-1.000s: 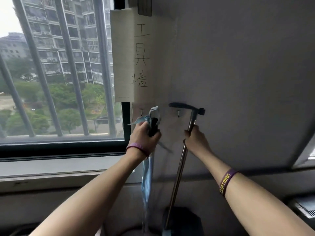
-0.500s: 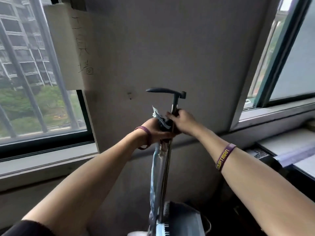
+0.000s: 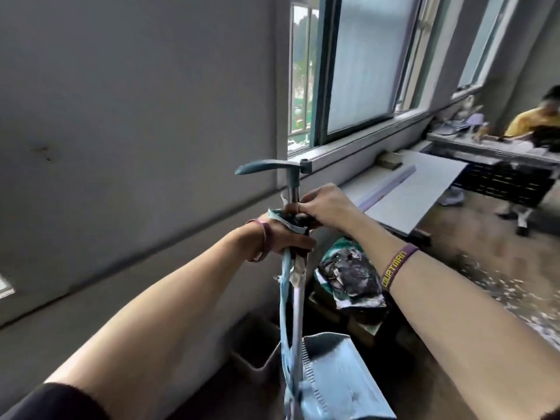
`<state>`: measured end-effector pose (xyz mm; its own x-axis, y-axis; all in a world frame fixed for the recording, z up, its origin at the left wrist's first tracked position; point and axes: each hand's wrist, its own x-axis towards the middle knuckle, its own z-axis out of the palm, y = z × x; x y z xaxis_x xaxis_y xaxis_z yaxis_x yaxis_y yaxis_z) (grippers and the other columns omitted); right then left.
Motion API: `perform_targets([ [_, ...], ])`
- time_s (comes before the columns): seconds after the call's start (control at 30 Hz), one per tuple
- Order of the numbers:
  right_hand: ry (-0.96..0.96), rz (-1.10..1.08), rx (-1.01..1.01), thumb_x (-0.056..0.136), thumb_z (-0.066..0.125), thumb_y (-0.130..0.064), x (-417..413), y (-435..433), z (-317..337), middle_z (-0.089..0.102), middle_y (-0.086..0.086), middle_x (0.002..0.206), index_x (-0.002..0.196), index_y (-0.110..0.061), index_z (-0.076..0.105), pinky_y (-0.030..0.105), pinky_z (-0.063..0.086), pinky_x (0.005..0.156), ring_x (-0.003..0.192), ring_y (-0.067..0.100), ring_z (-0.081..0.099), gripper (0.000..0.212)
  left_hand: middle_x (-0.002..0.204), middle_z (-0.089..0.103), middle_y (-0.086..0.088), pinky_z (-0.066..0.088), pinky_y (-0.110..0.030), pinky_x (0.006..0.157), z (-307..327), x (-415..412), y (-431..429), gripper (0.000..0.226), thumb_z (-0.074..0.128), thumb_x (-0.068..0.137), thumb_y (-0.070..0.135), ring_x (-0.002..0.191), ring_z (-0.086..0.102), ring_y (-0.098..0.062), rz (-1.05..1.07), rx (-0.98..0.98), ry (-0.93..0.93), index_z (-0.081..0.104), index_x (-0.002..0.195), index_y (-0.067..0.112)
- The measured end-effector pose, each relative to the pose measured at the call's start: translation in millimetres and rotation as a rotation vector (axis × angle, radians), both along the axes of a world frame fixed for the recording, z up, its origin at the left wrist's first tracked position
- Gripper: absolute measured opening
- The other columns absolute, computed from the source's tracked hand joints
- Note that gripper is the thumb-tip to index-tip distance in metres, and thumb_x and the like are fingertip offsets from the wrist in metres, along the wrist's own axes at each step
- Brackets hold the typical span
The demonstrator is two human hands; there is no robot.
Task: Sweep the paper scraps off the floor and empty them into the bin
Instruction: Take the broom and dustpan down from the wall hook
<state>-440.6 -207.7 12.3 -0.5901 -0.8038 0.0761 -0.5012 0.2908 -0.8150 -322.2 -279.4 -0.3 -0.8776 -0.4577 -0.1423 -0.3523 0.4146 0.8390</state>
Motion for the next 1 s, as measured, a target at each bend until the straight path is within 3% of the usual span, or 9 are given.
perform_targets([
  [0.13,-0.009,-0.107,0.117,0.068,0.079,-0.046,-46.2,80.0,1.7,0.069,0.008,0.065,0.06,-0.011,0.071,0.024,0.052,0.053,0.053,0.013,0.059,0.037,0.054,0.066,0.003,0.059,-0.031,0.065,-7.1,-55.0,65.7,0.022,0.073,0.076,0.001,0.05,0.064,-0.012,-0.107,0.052,-0.03,0.06,0.066,0.016],
  [0.23,-0.097,-0.167,0.173,0.075,0.072,-0.048,-75.4,140.5,7.4,0.07,0.016,0.075,0.083,0.007,0.07,0.029,0.059,0.057,0.055,0.017,0.064,0.056,0.076,0.069,-0.009,0.057,-0.04,0.081,-8.6,-91.0,115.8,0.017,0.074,0.06,0.026,0.07,0.067,-0.025,-0.261,-0.029,-0.157,0.059,0.065,0.02],
  [0.37,-0.427,-0.28,0.132,0.089,0.054,-0.046,-108.6,209.3,-1.9,0.064,0.021,0.095,0.099,-0.002,0.064,0.027,0.061,0.062,0.072,0.023,0.065,0.047,0.091,0.068,-0.007,0.055,-0.034,0.083,-16.3,-141.1,169.6,0.026,0.077,0.063,0.03,0.081,0.063,-0.019,-0.361,-0.208,-0.121,0.068,0.084,0.018],
  [0.47,-0.508,-0.447,0.225,0.093,0.047,-0.048,-134.9,252.0,-21.2,0.058,0.009,0.079,0.095,-0.01,0.063,0.023,0.058,0.052,0.061,0.016,0.063,0.042,0.102,0.066,-0.008,0.05,-0.019,0.073,-21.7,-181.4,207.4,0.03,0.07,0.081,0.027,0.094,0.061,-0.017,-0.452,-0.259,-0.066,0.067,0.108,0.014],
  [0.57,-0.494,-0.567,0.404,0.097,0.047,-0.019,-168.2,284.4,-52.2,0.054,0.004,0.065,0.094,-0.011,0.054,0.016,0.046,0.036,0.042,0.009,0.058,0.011,0.12,0.065,-0.01,0.044,-0.018,0.078,-29.0,-221.1,239.8,0.041,0.061,0.089,0.039,0.116,0.057,-0.019,-0.591,-0.287,-0.061,0.063,0.116,0.009],
  [0.67,-0.654,-0.695,0.518,0.095,0.041,-0.008,-204.6,313.8,-74.3,0.058,0.007,0.049,0.08,-0.007,0.05,0.022,0.048,0.033,0.035,0.016,0.057,0.018,0.118,0.067,-0.008,0.048,-0.029,0.084,-46.5,-273.6,261.5,0.048,0.069,0.079,0.045,0.115,0.061,-0.021,-0.668,-0.303,-0.084,0.064,0.115,0.012],
  [0.8,-0.946,-0.654,0.466,0.097,0.034,-0.024,-239.3,343.0,-81.5,0.068,0.011,0.058,0.082,-0.007,0.058,0.022,0.054,0.043,0.047,0.017,0.067,0.033,0.106,0.072,0.002,0.05,-0.027,0.093,-60.9,-338.2,288.0,0.063,0.065,0.054,0.056,0.107,0.065,-0.015,-0.718,-0.257,-0.055,0.069,0.105,0.02],
  [0.93,-1.147,-0.63,0.259,0.094,0.04,-0.041,-276.1,369.5,-92.7,0.074,0.017,0.081,0.099,-0.009,0.058,0.025,0.059,0.06,0.069,0.024,0.073,0.037,0.078,0.066,0.005,0.048,-0.024,0.072,-69.6,-393.2,310.9,0.024,0.079,0.064,0.038,0.079,0.063,-0.016,-0.67,-0.206,-0.024,0.065,0.072,0.02],
  [1.0,-1.221,-0.676,0.094,0.091,0.046,-0.043,-292.2,381.6,-99.1,0.071,0.021,0.089,0.104,-0.006,0.056,0.029,0.059,0.061,0.071,0.028,0.072,0.04,0.069,0.062,0.008,0.042,-0.022,0.067,-73.2,-415.8,324.3,0.023,0.08,0.065,0.036,0.073,0.059,-0.014,-0.667,-0.175,0.005,0.06,0.065,0.024],
])
